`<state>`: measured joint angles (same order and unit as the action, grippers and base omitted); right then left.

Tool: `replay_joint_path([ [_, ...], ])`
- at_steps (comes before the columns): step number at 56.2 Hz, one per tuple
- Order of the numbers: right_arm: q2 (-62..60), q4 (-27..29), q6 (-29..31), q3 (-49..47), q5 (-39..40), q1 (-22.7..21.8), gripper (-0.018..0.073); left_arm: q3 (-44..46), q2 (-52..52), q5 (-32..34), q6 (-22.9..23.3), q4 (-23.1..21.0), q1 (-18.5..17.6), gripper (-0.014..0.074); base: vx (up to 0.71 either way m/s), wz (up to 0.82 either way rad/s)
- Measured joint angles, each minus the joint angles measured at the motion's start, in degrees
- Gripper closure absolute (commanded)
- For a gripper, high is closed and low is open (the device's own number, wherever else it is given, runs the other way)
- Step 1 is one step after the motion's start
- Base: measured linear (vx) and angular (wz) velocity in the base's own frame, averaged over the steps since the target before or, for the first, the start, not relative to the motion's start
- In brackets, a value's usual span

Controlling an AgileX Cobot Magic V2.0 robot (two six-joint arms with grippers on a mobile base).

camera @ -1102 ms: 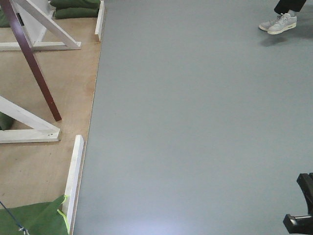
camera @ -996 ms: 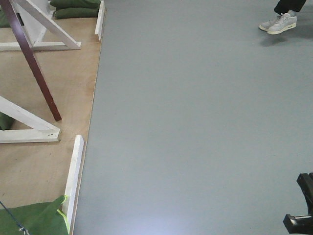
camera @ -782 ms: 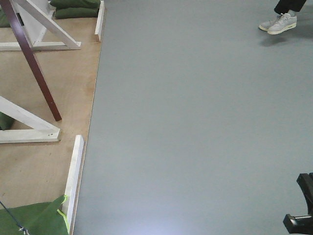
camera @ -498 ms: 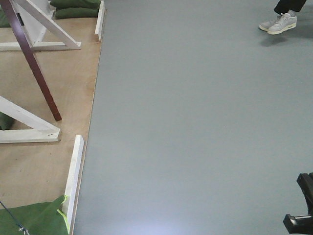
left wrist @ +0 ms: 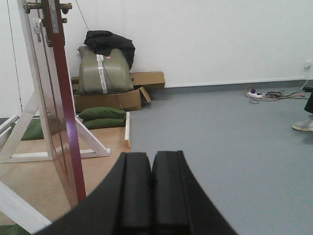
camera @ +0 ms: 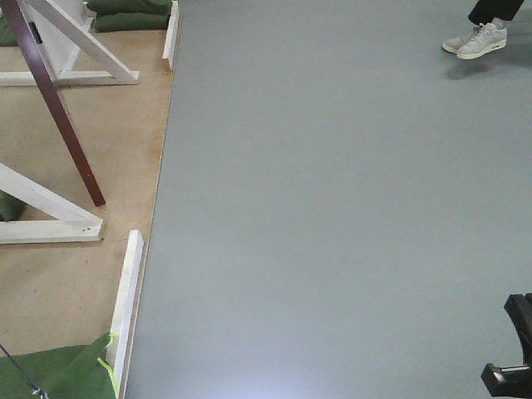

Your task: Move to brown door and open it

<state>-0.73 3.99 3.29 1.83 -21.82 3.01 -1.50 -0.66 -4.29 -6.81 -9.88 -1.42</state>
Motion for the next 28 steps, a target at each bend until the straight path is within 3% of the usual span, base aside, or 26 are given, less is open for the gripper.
replay_joint_path([
  [28, 0.0, 0.0, 0.0, 0.0, 0.0, 0.0, 0.0559, 0.0, 0.0, 0.0, 0.0, 0.0, 0.0, 0.06, 0.13, 0.01],
])
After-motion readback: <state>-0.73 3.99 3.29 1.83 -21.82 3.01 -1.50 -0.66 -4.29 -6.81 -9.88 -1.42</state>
